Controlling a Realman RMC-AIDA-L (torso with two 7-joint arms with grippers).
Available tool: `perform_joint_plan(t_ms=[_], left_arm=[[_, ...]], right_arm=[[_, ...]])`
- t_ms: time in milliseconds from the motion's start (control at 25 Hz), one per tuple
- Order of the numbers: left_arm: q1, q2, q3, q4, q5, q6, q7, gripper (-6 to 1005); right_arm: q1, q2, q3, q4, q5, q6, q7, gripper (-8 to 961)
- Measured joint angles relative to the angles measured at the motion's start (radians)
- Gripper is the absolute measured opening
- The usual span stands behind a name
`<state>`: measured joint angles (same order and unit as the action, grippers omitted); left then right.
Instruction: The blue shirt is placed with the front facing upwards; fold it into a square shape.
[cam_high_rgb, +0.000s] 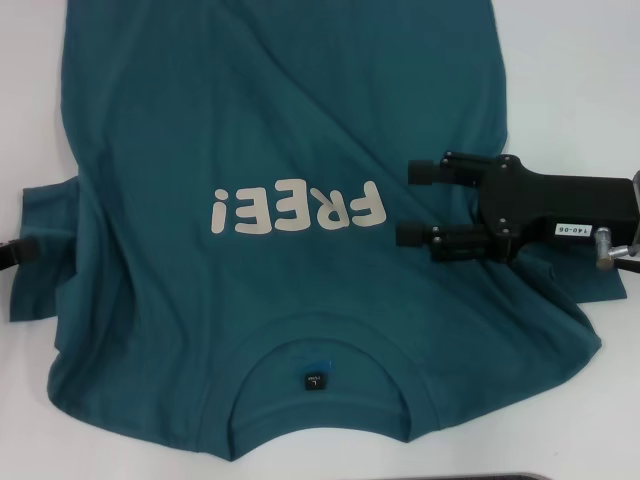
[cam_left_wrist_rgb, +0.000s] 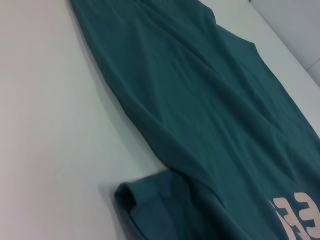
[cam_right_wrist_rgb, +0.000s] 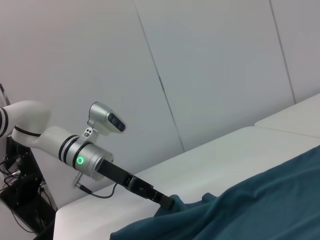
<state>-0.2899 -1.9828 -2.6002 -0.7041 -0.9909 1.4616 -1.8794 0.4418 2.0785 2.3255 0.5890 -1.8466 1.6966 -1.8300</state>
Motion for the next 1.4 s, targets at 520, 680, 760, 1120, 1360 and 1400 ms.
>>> perform_joint_plan(t_ms=[520, 680, 760, 1120, 1360, 1400], left_arm=[[0.002, 0.008, -0.004, -0.109, 0.010, -0.007, -0.066, -1], [0.000, 0.011, -0.006, -0.144, 0.016, -0.016, -0.081, 0], [0.000, 0.012, -0.008, -0.162, 0.028, -0.020, -0.091, 0], [0.000, 0.008, -0.023, -0.226, 0.086, -0.031, -0.121, 0], [0.000, 0.006, -0.067, -0.232, 0.088, -0.035, -0.125, 0], [0.000, 0.006, -0.071, -0.232, 0.088, -0.035, -0.127, -1]], right_arm=[[0.003, 0.003, 0.000, 0.000, 0.009, -0.002, 0.000, 913], [-0.002, 0.003, 0.000, 0.000, 0.024, 0.002, 0.000, 913], [-0.004, 0.003, 0.000, 0.000, 0.026, 0.003, 0.000, 913], [-0.004, 0.003, 0.000, -0.011, 0.026, 0.005, 0.002, 913], [-0.003, 0.003, -0.001, -0.015, 0.026, 0.005, 0.003, 913], [-0.003, 0.004, 0.000, -0.015, 0.026, 0.005, 0.003, 913]])
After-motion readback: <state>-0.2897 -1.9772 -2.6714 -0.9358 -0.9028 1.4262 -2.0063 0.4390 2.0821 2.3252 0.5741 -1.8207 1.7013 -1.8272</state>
